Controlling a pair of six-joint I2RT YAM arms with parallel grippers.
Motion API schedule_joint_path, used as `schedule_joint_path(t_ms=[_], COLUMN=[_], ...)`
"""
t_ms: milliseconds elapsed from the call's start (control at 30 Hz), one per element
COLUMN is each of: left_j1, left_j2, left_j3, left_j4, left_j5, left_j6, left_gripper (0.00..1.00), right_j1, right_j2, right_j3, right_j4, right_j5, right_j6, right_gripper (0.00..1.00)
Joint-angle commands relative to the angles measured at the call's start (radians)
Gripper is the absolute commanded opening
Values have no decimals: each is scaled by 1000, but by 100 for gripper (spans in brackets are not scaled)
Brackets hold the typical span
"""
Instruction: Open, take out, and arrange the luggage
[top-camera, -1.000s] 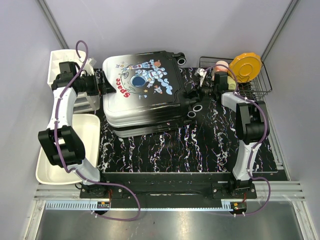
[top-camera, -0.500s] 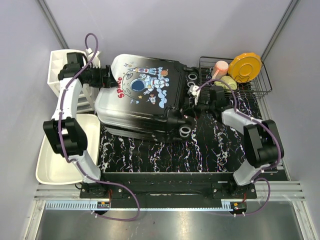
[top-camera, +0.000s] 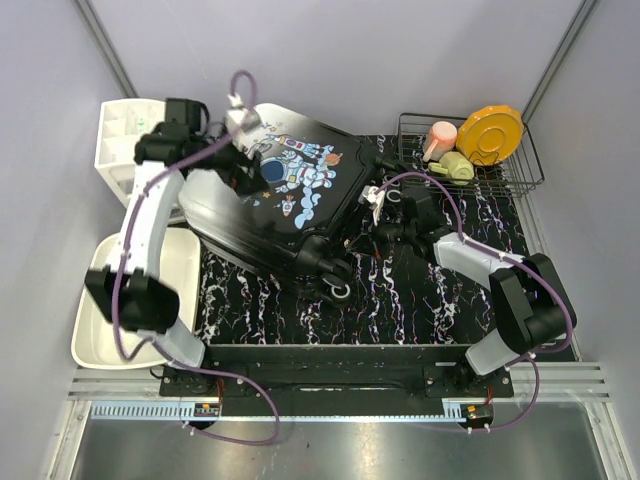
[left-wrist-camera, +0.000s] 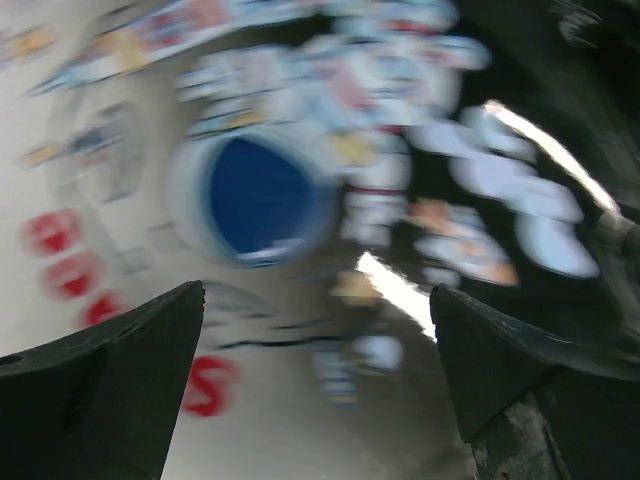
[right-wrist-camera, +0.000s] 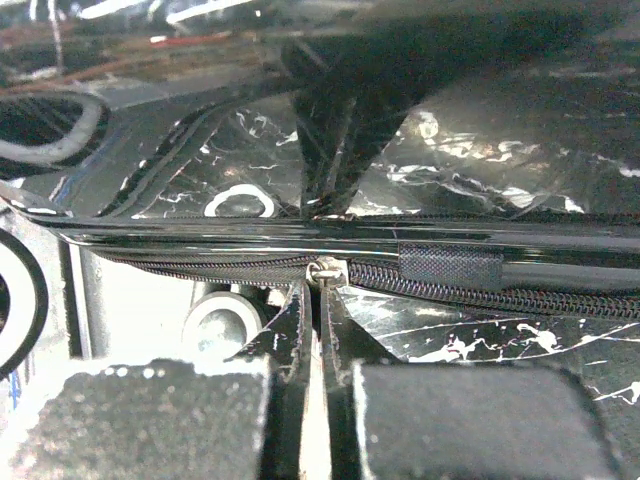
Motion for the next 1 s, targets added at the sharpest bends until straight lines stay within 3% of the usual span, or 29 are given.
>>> schedule_joint_path(t_ms=[0,67,200,400,600,767,900,967], left_j1=[-210,-301,-592,-837,-932,-941,-941,-940], left_j2=[-250,-319,-366,-315,-209,-148,-151,-168], left_j3=[-134,-211,-293,-356,-320,-355,-428,-474], left_j4=[-191,-214,-215,-145,-84,-13,-8,-11], left_j5=[165,131,-31,-229,-335,-393,-436,-438], left_j6=[373,461,561,619,618,596,630,647], left_gripper=[99,99,99,99,99,98,89,77], right_j1=[50,50,50,50,51,51,35,24], right_j2=[3,2,-12,-6,-6,-18,-18,-20], right_j3=[50,44,30,32,33,35,39,42], right_j4=[178,186,189,192,192,175,163,149], right_j5=[-15,3,14,40,57,92,98,100], right_j6=[112,131,154,184,186,166,148,134], right_gripper=[0,0,0,0,0,0,0,0])
